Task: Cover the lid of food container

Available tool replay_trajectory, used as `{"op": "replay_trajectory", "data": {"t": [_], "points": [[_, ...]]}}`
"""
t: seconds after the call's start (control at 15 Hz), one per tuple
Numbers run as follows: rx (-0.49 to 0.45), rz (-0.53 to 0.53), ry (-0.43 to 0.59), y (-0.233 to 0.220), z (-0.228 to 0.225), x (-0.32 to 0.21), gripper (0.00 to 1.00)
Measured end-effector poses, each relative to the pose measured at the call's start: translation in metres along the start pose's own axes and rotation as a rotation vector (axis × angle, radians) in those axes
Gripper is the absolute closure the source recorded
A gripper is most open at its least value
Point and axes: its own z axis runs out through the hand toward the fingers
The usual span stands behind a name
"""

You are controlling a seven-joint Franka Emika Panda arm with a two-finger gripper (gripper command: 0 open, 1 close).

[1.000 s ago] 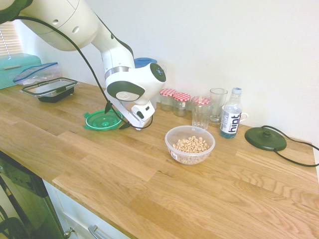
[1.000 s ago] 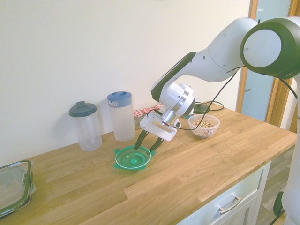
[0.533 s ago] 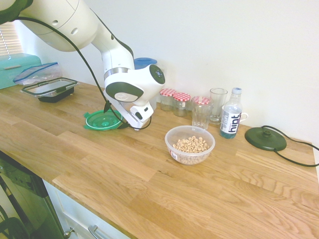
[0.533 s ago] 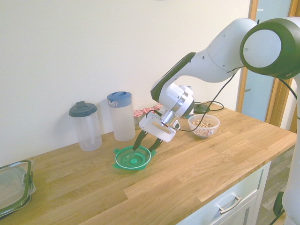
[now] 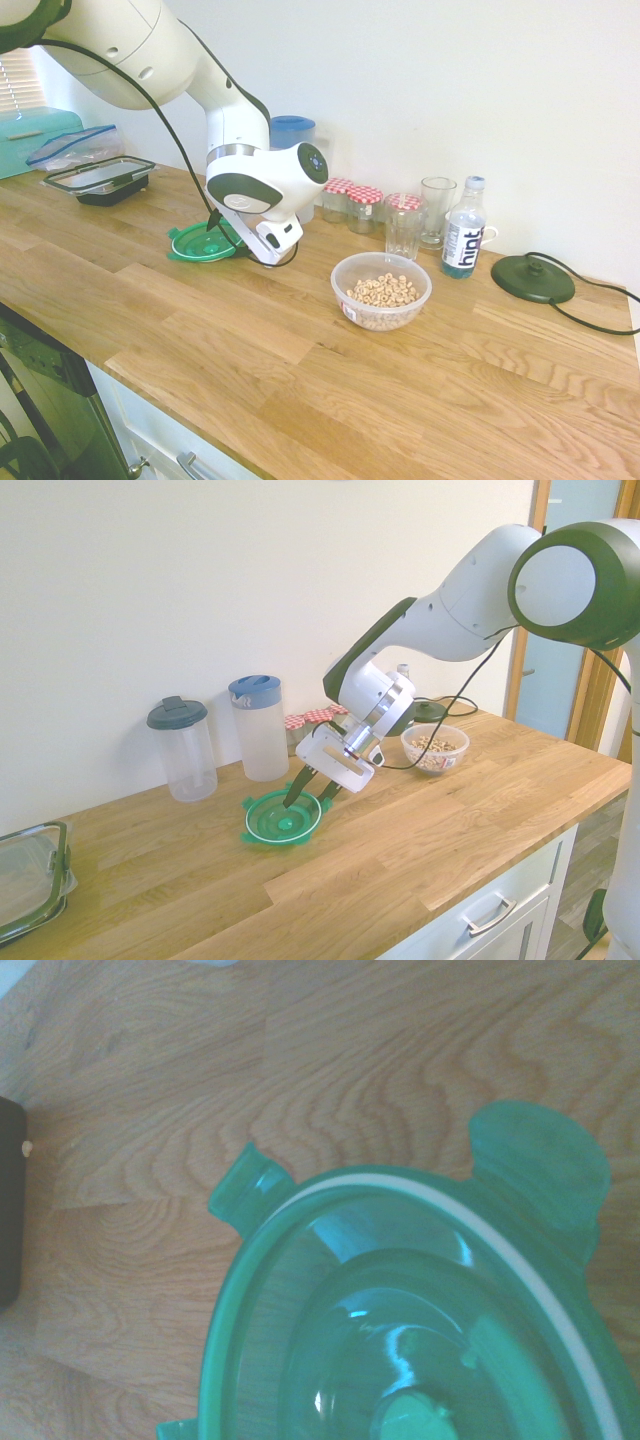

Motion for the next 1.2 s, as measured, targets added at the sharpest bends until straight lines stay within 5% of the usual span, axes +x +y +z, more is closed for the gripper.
{"op": "replay_trajectory", "data": {"t": [1.2], "points": [[-0.128,0.019,-0.039,0.008,-0.007,-0.001,1.0]]}}
